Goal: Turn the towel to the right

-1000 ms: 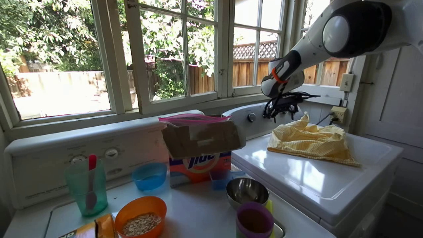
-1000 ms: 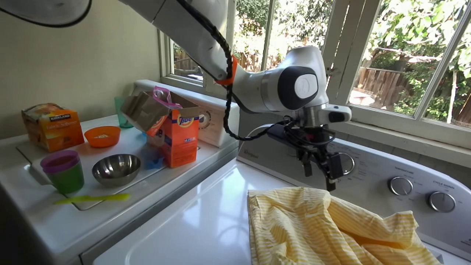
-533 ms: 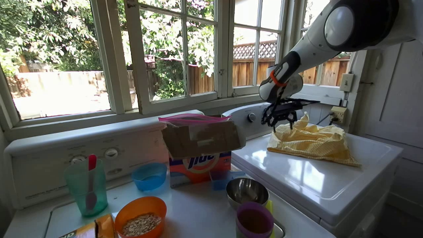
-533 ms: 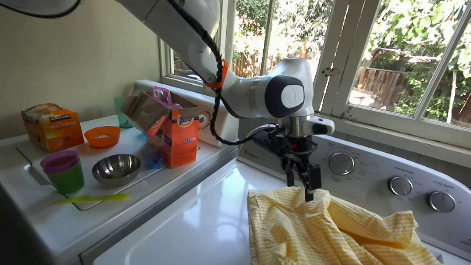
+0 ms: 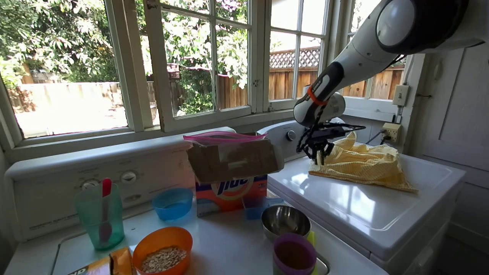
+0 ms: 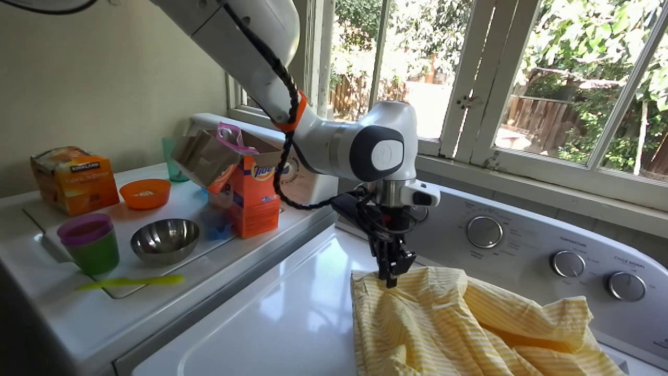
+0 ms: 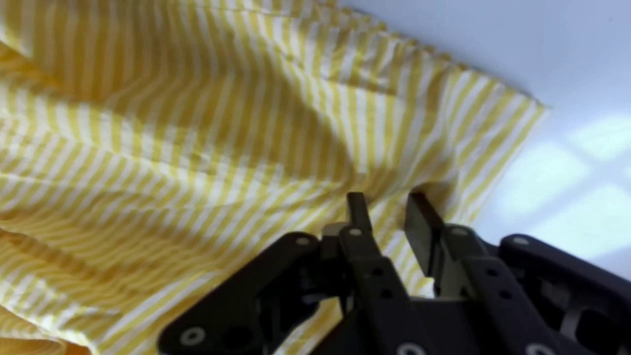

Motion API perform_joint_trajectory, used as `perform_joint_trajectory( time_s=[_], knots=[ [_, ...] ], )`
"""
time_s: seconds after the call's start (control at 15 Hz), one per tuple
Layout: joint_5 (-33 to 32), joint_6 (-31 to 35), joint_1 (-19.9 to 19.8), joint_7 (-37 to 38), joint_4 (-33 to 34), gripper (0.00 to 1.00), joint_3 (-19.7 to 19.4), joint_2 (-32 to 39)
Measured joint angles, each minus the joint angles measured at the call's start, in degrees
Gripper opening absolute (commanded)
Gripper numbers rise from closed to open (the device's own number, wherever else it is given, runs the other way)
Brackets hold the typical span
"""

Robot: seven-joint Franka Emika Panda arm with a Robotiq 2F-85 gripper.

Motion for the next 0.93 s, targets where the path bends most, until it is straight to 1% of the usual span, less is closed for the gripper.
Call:
perform_joint_trajectory(
  time_s=[0.13,0.4,0.67,0.93],
  knots=[
    [0.60,0.65,-0.64,-3.52,-1.05,0.00,1.18,-0.01],
    [1.24,0.80,-2.63,-13.59,-2.33,0.00,4.14,-0.47],
    [1.63,0.80,-4.91,-25.82,-4.34,0.00,7.13,-1.86],
    [1.50,1.69,-6.82,-38.30,-8.43,0.00,8.92,-4.33]
  ],
)
